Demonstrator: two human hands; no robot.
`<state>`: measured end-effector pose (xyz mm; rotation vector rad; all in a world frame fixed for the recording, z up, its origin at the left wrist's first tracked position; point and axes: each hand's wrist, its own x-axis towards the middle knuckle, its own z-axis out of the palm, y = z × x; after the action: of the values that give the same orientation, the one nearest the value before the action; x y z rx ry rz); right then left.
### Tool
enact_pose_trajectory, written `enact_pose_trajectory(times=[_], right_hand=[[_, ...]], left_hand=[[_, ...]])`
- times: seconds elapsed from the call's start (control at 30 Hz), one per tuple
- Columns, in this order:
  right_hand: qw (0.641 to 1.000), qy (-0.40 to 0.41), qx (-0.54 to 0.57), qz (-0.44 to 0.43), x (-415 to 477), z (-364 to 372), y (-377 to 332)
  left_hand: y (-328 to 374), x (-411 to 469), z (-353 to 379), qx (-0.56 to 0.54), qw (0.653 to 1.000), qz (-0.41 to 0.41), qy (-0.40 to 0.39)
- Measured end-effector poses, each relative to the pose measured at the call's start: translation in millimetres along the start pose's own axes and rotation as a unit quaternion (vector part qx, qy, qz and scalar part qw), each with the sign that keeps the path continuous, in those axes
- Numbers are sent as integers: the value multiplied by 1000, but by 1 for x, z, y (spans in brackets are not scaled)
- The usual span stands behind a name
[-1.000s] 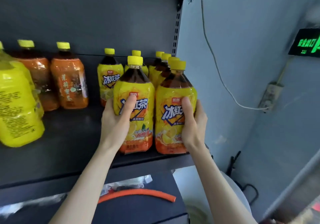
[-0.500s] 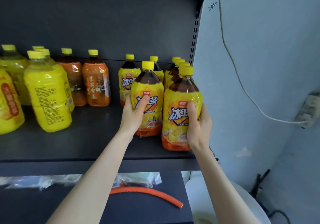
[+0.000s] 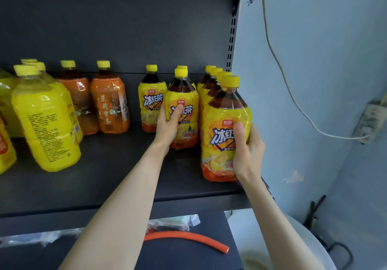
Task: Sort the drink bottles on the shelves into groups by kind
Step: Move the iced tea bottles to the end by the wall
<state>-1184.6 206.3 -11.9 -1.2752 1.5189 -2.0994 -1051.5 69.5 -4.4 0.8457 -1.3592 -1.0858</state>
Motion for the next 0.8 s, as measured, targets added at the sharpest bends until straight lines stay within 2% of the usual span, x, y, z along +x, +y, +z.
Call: enact_pose_trajectory(times=[0.57,0.8], right_hand=[[1000,6,14,-14,2,2,6],[1000,2,16,-21,2,3,7]], left_hand=[[-32,40,5,25,999,10,27],[-11,22,8,5,1000,-5,18]])
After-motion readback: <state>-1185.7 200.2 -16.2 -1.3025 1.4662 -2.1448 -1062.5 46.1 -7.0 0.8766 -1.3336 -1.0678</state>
